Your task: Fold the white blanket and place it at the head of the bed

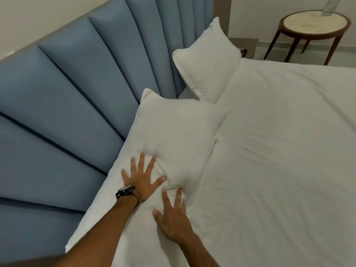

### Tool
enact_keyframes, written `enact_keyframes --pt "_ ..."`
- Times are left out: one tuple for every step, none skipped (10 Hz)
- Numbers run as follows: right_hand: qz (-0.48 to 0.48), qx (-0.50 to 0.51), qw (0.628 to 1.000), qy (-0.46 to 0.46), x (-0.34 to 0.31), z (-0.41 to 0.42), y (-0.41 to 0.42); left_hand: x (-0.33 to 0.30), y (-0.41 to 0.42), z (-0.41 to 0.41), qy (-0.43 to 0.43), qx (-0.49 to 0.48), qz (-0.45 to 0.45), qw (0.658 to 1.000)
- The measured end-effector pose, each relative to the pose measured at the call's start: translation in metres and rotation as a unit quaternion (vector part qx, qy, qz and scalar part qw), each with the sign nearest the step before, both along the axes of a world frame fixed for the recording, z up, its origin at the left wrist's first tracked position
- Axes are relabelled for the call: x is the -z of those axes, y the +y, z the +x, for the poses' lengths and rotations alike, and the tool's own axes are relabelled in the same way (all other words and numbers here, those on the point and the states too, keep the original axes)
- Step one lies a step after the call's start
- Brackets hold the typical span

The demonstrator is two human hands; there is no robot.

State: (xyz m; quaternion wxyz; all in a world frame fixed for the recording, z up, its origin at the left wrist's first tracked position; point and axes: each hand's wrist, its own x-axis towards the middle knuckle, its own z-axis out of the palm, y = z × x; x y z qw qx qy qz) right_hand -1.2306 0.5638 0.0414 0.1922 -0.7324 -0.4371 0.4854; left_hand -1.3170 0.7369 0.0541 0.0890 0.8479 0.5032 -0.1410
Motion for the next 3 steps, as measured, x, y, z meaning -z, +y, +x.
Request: enact_keyframes --pt "0.041 0.019 0.999 0.018 -0.010 0.024 -0.017 -0.008 0.000 0.003 -0.013 -0.007 0.002 1.000" --pt "0.094 0.124 0.986 0.061 -0.046 0.065 -0.063 -0.035 -0.021 0.014 -0.054 0.000 0.040 0.998" --pt "0.138 0.265 0.951 0.076 -0.077 0.089 -0.100 -0.049 -0.035 0.026 -0.096 0.017 0.043 0.994"
